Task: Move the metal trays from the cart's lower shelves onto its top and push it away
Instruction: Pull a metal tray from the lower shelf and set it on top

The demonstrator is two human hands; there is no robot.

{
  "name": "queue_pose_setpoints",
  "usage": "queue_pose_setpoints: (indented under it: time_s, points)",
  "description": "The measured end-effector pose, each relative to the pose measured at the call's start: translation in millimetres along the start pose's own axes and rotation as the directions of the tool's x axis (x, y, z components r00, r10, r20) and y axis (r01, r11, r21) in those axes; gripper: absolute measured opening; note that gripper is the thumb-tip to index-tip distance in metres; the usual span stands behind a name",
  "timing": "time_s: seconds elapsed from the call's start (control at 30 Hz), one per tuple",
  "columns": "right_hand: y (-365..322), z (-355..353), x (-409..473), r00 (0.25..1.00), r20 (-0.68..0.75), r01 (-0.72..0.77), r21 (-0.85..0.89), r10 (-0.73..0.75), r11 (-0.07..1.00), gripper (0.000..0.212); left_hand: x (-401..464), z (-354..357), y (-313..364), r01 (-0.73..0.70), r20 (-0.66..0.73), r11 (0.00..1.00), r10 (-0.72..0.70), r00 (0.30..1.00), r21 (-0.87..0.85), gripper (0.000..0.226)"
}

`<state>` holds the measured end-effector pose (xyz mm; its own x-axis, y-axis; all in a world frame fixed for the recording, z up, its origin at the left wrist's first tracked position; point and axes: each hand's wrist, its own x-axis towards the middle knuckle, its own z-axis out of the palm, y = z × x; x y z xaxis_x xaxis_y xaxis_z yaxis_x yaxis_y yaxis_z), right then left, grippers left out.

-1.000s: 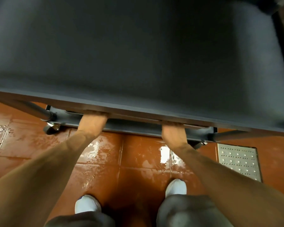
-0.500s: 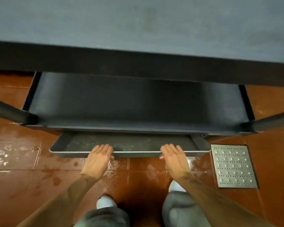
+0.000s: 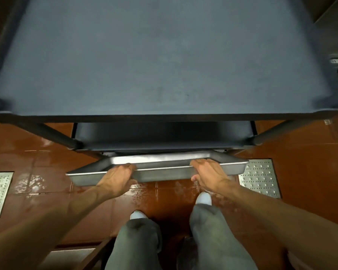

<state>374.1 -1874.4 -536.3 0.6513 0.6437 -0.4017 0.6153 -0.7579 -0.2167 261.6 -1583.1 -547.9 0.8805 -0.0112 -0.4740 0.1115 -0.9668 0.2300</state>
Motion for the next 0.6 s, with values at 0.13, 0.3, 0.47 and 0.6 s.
queue_pose_setpoints:
  time_s: [0.13,0.3,0.47,0.6]
  points:
    - [-23,-79,-34,0.998,0.066,-0.022,0.064,0.018,0.998,0.045,-39,-62,14,-0.028,0.041,0.999,0.029,0.999,-0.022,0.058]
    - [-52,-155,-67,0.992,0.122,0.018,0.107,-0.031,0.994,0.046,-93,-131,27,-0.044,0.045,0.999,0.045,0.998,-0.028,0.046]
    - [-71,-240,-96,0.976,0.166,0.141,0.016,-0.141,0.990,0.043,-134,-216,45,-0.100,0.049,0.994,0.102,0.994,-0.052,0.054]
    - [-84,-310,-115,0.965,0.116,0.245,-0.080,-0.235,0.966,0.055,-163,-294,65,-0.172,0.000,0.984,0.172,0.985,-0.053,0.052]
